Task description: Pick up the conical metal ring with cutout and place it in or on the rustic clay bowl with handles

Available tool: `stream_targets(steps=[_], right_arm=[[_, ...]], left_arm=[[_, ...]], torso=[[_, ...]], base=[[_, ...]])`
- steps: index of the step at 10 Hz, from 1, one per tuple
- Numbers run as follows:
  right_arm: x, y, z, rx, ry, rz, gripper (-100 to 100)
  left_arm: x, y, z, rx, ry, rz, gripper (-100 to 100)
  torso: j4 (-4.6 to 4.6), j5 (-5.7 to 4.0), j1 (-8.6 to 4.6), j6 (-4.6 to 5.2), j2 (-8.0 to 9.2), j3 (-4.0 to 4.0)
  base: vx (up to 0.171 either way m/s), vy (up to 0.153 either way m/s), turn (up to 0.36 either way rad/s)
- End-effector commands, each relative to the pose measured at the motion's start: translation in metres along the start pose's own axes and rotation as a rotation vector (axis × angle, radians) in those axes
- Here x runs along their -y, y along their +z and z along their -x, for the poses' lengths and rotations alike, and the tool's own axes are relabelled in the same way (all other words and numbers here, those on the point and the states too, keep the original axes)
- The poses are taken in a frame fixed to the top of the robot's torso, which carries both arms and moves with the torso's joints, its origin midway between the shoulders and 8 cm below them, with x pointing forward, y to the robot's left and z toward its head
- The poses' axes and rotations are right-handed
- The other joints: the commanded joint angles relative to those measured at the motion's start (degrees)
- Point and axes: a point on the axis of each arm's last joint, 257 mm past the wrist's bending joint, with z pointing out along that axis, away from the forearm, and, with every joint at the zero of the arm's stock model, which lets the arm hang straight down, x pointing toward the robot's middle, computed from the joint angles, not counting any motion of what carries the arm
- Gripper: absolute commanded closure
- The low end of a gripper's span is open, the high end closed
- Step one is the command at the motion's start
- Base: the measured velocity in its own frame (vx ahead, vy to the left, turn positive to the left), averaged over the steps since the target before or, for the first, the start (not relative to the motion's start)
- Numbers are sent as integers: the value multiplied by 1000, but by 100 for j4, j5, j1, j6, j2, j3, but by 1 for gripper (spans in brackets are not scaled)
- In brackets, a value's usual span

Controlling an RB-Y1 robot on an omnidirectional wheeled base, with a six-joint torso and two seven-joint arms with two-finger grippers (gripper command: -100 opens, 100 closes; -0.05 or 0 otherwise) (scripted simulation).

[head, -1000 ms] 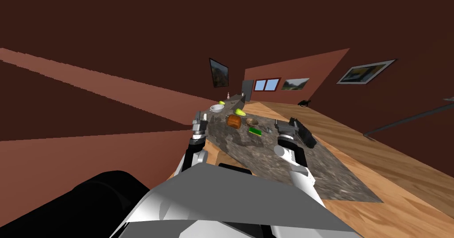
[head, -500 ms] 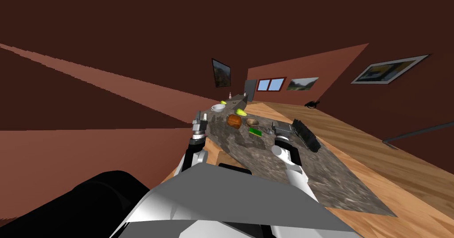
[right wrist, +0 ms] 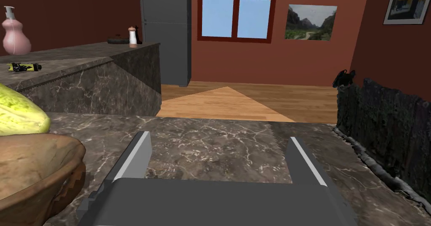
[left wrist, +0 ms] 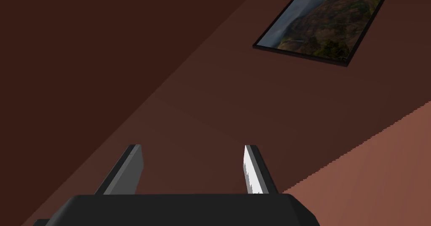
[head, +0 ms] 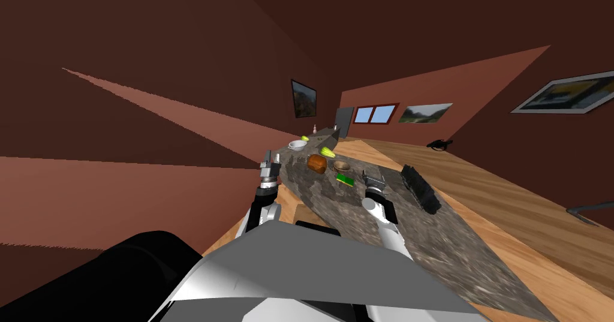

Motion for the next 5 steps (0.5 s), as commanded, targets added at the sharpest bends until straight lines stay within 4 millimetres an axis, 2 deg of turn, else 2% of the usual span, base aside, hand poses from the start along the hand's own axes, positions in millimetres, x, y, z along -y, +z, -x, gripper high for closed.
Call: stream_targets(steps=[1,5], right_arm=[[5,-5,23,50,51,4,-100],[29,-27,68,158,171,21,-100]], left_arm=[[0,0,0,0,0,0,0],[0,0,0,0,0,0,0]], torso=[[0,0,0,0,0,0],[1,4,18,0,2,1]], base=[[-11,-75,113],[-26,-48,95]])
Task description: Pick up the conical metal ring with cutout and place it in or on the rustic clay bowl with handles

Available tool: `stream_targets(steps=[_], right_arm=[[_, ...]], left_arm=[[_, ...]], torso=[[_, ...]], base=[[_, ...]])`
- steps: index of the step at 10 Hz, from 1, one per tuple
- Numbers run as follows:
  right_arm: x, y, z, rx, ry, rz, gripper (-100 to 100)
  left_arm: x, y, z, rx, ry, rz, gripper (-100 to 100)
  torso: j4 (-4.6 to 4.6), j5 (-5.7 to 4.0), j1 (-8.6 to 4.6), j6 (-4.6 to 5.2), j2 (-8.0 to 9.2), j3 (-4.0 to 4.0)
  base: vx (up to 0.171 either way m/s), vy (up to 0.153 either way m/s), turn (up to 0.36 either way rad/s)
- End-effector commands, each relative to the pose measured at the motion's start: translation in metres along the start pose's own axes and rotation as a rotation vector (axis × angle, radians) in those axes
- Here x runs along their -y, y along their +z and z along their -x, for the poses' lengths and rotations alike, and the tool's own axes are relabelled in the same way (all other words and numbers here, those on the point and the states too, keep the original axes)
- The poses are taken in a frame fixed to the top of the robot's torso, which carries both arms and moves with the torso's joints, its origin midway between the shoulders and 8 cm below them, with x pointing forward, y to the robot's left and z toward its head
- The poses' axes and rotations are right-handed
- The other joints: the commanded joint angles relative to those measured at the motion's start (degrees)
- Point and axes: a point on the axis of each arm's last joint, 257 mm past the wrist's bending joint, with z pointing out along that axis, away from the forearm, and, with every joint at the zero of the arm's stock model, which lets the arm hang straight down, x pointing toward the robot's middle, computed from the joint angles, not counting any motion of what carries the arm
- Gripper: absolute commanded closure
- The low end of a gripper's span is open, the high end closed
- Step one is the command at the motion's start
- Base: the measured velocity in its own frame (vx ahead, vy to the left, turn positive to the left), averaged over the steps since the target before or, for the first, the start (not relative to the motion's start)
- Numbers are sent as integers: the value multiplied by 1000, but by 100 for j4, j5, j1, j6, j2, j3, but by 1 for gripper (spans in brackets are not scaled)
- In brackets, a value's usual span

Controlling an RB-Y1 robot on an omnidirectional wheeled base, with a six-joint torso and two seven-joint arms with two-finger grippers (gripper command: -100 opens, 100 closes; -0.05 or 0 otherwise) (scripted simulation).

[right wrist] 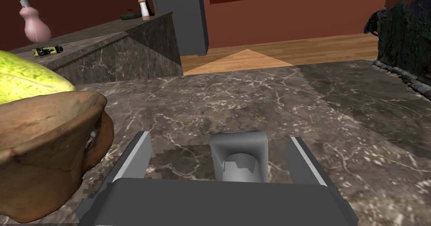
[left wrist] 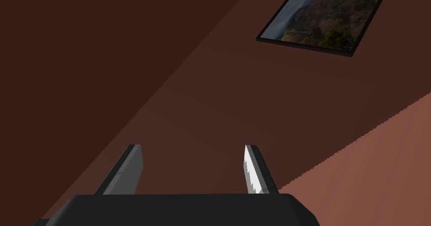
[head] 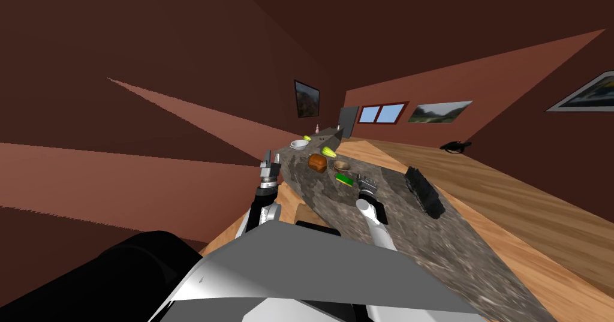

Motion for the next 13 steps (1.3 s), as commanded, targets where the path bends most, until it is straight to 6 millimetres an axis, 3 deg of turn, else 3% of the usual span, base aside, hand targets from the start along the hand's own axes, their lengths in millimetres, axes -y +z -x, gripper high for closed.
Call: stream_targets(steps=[1,2,3,4,8,9,10,11,12,13], right_arm=[[0,0,0,0,0,0,-100],[1,-1,2,4,4,0,0],[0,0,1,3,4,0,-100],[0,0,1,3,4,0,100],[0,0,1,3,1,1,100],[0,0,1,3,1,1,0],[0,0,1,3,1,1,100],[0,0,1,3,1,1,0],[-7,12,-12,-18,-20,-7,100],[-8,25,-26,-36,-27,-16,100]], left_arm=[[0,0,0,0,0,0,0],[0,0,0,0,0,0,0],[0,0,0,0,0,0,0],[0,0,0,0,0,0,0],[0,0,0,0,0,0,0],[0,0,0,0,0,0,0],[0,0,0,0,0,0,0],[0,0,0,0,0,0,0],[0,0,0,0,0,0,0],[0,0,0,0,0,0,0]], torso=[[0,0,0,0,0,0],[0,2,4,2,-4,-2],[-1,2,8,2,-7,-4],[-1,3,9,2,-8,-5],[-1,-2,7,-1,-9,-4],[0,-1,6,-1,-9,-4],[0,-1,6,-1,-8,-4],[0,-1,6,-1,-8,-4],[0,-1,6,-1,-8,-4],[2,4,19,3,-7,-2]], base=[[-11,-13,21],[0,0,0],[0,0,0],[0,0,0],[0,0,0],[0,0,0],[0,0,0],[0,0,0],[-4,56,-67],[-23,119,-178]])
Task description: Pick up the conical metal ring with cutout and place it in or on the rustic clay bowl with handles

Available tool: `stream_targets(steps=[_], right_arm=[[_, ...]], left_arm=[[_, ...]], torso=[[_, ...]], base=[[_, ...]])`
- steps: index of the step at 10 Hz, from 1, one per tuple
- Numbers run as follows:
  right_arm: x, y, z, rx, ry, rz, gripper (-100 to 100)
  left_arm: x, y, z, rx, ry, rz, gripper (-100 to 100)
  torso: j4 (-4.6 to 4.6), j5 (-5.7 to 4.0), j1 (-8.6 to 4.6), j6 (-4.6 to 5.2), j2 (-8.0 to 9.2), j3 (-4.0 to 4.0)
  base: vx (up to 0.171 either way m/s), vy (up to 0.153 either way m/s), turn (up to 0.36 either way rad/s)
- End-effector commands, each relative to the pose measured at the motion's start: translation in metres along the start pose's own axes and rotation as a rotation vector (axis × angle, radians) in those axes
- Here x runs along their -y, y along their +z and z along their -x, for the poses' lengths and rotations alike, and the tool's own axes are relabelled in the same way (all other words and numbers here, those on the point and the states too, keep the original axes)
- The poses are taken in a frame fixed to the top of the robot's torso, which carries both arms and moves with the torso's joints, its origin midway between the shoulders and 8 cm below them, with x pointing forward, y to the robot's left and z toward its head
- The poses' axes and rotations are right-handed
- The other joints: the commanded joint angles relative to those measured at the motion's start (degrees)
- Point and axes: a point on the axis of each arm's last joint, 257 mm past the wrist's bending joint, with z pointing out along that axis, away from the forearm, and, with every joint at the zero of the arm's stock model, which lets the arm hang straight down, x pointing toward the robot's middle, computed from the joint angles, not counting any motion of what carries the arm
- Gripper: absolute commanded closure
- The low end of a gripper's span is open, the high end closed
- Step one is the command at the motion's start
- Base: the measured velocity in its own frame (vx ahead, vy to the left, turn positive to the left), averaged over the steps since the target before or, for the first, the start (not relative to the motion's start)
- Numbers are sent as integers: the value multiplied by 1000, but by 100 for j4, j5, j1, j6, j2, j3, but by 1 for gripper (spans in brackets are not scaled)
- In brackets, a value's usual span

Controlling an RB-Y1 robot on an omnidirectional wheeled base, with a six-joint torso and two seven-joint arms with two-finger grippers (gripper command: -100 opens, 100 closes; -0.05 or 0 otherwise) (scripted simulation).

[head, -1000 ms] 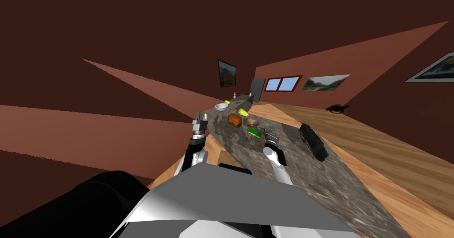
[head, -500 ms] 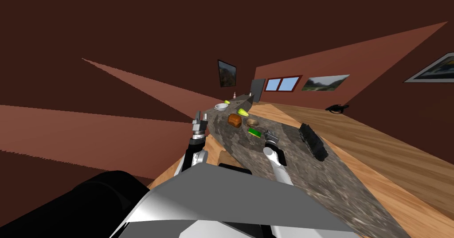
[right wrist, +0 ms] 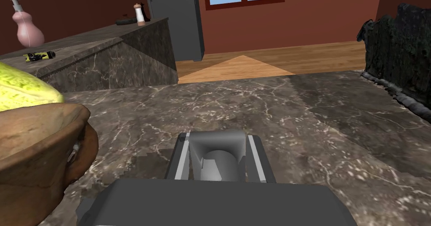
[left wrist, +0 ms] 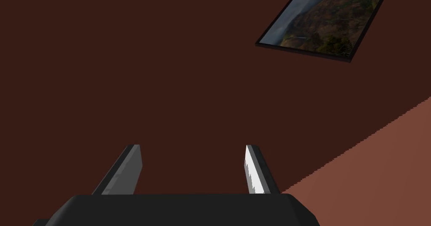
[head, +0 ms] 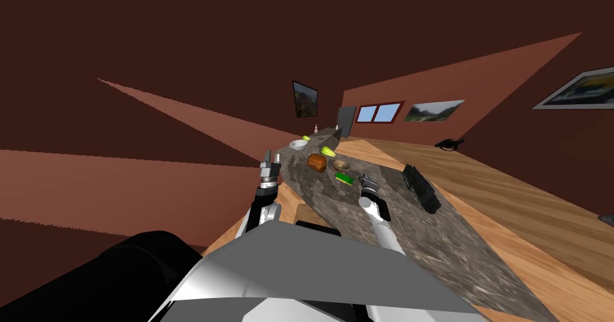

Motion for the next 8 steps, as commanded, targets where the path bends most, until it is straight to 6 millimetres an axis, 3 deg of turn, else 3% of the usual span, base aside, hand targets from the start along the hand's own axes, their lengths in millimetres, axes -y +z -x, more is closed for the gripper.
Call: stream_targets(steps=[1,8], right_arm=[[0,14,-16,-18,-5,-10,100],[27,62,-61,-51,56,-51,100]], left_arm=[[0,0,0,0,0,0,0],[0,0,0,0,0,0,0]], torso=[[0,0,0,0,0,0],[1,-5,18,-2,3,2]], base=[[-24,145,-136],[-30,119,-133]])
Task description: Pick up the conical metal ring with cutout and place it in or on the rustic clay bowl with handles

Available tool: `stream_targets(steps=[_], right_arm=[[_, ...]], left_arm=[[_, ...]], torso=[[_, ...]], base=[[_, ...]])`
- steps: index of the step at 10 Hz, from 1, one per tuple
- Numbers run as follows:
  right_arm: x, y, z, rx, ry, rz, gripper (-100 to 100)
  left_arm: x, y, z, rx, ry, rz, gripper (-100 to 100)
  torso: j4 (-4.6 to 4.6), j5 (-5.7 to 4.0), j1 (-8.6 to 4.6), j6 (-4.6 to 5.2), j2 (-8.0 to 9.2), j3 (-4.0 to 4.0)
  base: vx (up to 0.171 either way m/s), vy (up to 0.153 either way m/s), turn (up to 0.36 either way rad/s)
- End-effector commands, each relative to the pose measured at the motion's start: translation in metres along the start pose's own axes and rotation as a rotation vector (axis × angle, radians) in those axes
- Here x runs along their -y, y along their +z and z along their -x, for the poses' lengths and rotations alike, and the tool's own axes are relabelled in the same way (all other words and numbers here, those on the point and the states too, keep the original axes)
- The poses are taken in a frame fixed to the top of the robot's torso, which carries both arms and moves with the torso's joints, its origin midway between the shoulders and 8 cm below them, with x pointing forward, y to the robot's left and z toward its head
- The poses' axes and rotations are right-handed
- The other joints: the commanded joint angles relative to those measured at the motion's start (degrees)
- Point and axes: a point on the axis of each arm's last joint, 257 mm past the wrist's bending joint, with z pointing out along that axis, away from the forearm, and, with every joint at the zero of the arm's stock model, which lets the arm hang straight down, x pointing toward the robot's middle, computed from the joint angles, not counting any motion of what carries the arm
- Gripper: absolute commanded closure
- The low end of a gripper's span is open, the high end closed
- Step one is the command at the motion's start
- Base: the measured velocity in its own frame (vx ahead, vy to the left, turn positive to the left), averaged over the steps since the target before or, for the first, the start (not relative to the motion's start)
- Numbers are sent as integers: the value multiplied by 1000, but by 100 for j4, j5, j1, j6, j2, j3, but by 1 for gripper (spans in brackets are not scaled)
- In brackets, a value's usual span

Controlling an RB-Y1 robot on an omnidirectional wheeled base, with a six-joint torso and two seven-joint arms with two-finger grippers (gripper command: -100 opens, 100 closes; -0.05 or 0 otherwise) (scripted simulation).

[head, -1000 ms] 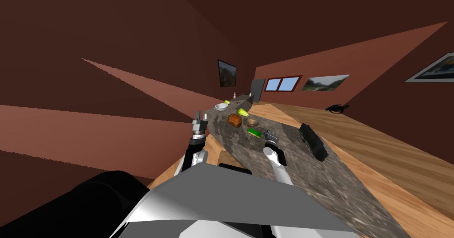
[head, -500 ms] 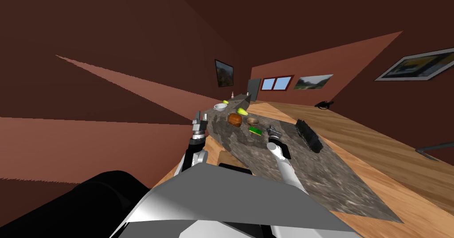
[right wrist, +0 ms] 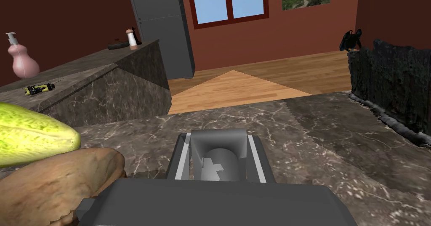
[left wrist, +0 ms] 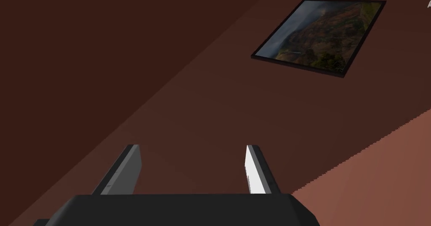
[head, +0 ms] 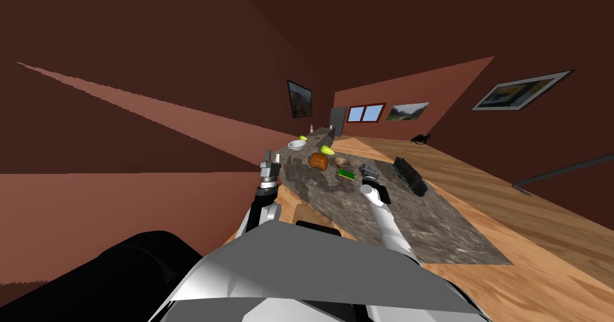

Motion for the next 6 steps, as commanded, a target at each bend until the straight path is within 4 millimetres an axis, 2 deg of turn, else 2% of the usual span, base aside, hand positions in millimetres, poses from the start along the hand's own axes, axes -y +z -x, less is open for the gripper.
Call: stream_targets(steps=[1,6], right_arm=[[10,12,-9,-2,25,-11,100],[36,39,-34,-14,71,-41,100]], left_arm=[[0,0,0,0,0,0,0],[0,0,0,0,0,0,0]], torso=[[0,0,0,0,0,0],[2,-1,-8,1,-1,1]], base=[[-56,107,-117],[-38,111,-107]])
